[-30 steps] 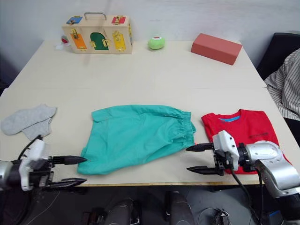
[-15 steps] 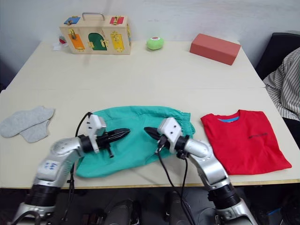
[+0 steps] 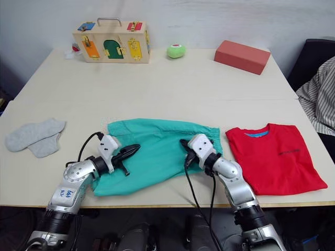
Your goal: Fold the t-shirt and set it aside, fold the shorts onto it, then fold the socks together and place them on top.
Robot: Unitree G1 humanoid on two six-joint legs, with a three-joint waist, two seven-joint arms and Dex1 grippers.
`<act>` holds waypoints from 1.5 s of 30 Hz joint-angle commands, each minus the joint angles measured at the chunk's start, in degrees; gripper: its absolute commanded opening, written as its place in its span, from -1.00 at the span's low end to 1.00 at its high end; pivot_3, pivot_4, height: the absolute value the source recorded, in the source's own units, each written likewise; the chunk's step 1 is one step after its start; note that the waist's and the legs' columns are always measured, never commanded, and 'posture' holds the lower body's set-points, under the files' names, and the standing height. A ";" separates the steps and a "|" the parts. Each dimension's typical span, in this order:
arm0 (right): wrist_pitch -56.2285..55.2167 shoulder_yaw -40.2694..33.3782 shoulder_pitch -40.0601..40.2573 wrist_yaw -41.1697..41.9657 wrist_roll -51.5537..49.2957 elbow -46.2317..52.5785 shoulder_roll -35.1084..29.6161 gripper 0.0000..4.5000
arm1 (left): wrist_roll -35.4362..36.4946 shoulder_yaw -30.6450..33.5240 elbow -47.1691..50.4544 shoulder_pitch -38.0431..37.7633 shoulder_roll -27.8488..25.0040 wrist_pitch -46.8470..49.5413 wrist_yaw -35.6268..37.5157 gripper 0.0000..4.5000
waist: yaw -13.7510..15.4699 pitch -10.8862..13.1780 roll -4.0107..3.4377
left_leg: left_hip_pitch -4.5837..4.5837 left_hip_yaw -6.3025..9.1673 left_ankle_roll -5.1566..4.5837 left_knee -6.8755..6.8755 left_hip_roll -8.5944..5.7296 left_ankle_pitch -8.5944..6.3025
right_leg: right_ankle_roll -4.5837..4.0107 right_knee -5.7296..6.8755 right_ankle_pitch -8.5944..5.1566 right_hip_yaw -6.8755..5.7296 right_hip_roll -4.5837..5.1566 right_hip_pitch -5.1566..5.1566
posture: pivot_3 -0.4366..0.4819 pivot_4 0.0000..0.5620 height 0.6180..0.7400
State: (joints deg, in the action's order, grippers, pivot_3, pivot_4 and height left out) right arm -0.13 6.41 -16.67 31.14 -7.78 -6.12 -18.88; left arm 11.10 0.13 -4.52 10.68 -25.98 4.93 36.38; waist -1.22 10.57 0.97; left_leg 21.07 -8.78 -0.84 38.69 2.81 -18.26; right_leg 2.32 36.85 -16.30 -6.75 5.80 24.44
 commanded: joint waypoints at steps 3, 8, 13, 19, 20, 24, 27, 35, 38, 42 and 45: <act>0.81 -10.59 0.40 -2.44 -9.25 -1.18 2.42 -1.00 | -0.21 2.57 -6.78 -1.77 -0.36 0.63 -0.97 -0.99 | -0.24 -0.36 -0.27 | -0.02 0.00 -0.06 -0.02 0.02 -0.03 | 0.01 0.00 0.00 0.00 0.00 -0.02 | -0.05 -0.47 1.00; 0.77 -12.40 0.57 -0.35 -11.88 -0.87 3.17 -1.00 | 1.91 2.71 -6.62 -1.15 -0.25 -1.65 3.16 -0.99 | -0.44 -0.55 -0.54 | -0.23 -0.04 -0.24 -0.44 -0.03 0.01 | 0.00 -0.01 0.00 0.06 -0.01 -0.02 | -0.05 -0.47 1.00; 0.82 -9.33 1.14 -0.45 -10.19 6.17 3.90 -1.00 | 8.75 2.79 0.81 0.39 -0.43 -2.19 12.10 -0.99 | -0.51 -0.51 -0.53 | -0.30 -0.11 0.18 -0.70 0.04 0.27 | -0.11 0.02 -0.06 0.11 -0.16 0.10 | -0.05 -0.47 1.00; 11.28 -9.96 7.53 -1.75 -19.18 23.28 3.56 -0.84 | 9.09 0.20 6.49 4.29 -0.78 -0.31 15.34 -1.00 | -0.14 -0.50 -0.51 | 0.05 0.03 0.26 -0.69 -0.01 0.33 | -0.11 -0.11 -0.06 0.04 -0.14 0.27 | -0.05 -0.47 1.00; 14.51 -11.00 9.14 -1.95 -22.68 26.85 2.83 -0.75 | 9.11 -0.05 6.99 5.06 -0.55 -0.28 15.52 -1.00 | -0.01 -0.50 -0.51 | 0.06 0.04 0.23 -0.69 -0.01 0.31 | -0.10 -0.18 -0.06 0.03 -0.15 0.23 | -0.05 -0.47 1.00; 30.31 -19.65 16.62 -8.30 -46.05 39.22 -2.27 -0.14 | 9.41 -1.38 6.55 7.30 -0.29 -1.07 18.32 -1.00 | 0.06 -0.48 -0.48 | 0.14 0.12 0.04 -0.69 -0.03 0.20 | 0.00 -0.43 0.00 -0.01 -0.12 0.13 | -0.05 -0.47 1.00; 39.96 -27.33 25.69 -20.25 -66.91 43.06 -10.22 0.33 | 8.00 -2.55 3.02 8.83 -0.16 -2.80 20.16 -1.00 | 0.15 -0.46 -0.44 | 0.15 0.18 -0.24 -0.69 -0.03 0.04 | 0.03 -0.60 0.01 -0.06 -0.13 0.06 | -0.05 -0.47 1.00; 43.10 -24.97 39.01 -46.58 -95.74 40.16 -18.61 0.98 | 6.95 -2.86 -7.41 13.28 2.19 -7.26 21.92 -1.00 | 0.40 -0.30 -0.15 | 0.16 0.22 -0.37 -0.70 0.08 0.02 | 0.12 -0.79 0.06 -0.05 -0.36 0.00 | -0.05 -0.47 1.00; 39.48 -20.16 33.64 -53.89 -98.75 38.32 -14.77 0.98 | 6.27 -3.53 -9.74 14.40 2.36 -8.53 23.45 -1.00 | 0.32 -0.30 -0.05 | 0.20 0.21 -0.37 -0.70 0.08 0.03 | 0.19 -0.85 0.09 -0.02 -0.37 0.01 | -0.05 -0.47 1.00; 37.52 -15.19 26.38 -58.92 -97.24 34.99 -9.98 0.98 | 5.62 -3.75 -11.48 14.87 2.13 -9.36 24.41 -1.00 | 0.17 -0.30 -0.05 | 0.25 0.21 -0.35 -0.71 0.07 0.05 | 0.25 -0.88 0.13 0.02 -0.39 0.04 | -0.05 -0.47 1.00; 36.92 -11.37 21.01 -60.58 -94.54 32.00 -6.19 0.98 | 5.01 -3.45 -12.99 14.85 1.77 -10.08 24.72 -1.00 | -0.17 -0.35 0.07 | 0.28 0.20 -0.27 -0.71 0.08 0.09 | 0.26 -0.91 0.13 0.03 -0.40 0.05 | -0.05 -0.47 1.00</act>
State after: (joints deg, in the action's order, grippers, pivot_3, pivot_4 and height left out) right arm 36.69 -7.63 5.21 -28.46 -103.44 27.25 -26.17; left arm 16.33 -3.51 -17.15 24.88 -23.76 -3.96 60.71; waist -1.39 10.23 1.04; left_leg 21.36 -8.58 -1.11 37.98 2.89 -18.17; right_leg 2.59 35.95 -16.16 -6.71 5.41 24.50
